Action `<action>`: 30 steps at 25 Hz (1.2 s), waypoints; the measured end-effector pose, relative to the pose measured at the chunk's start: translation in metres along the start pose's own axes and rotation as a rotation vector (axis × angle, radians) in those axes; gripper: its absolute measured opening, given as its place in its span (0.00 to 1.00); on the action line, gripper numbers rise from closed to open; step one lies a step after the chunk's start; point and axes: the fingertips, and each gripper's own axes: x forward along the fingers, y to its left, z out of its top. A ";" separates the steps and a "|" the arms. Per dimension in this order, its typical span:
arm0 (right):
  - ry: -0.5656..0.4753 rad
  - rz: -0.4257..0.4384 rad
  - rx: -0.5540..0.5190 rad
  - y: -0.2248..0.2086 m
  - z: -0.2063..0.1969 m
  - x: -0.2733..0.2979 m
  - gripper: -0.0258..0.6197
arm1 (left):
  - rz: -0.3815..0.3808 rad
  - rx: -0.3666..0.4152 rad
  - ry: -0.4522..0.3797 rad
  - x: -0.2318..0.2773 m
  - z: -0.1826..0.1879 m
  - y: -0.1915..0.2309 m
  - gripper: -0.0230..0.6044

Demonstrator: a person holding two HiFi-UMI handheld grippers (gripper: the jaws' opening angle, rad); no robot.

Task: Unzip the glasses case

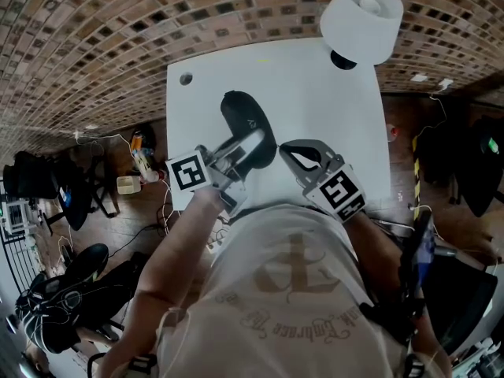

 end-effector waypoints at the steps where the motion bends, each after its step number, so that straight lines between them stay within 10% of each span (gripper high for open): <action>1: 0.001 0.002 -0.004 0.000 0.000 0.000 0.05 | 0.002 0.007 0.017 -0.001 -0.002 0.000 0.44; 30: -0.029 -0.042 -0.041 -0.015 0.014 -0.012 0.05 | 0.040 0.460 0.614 -0.028 -0.085 0.003 0.45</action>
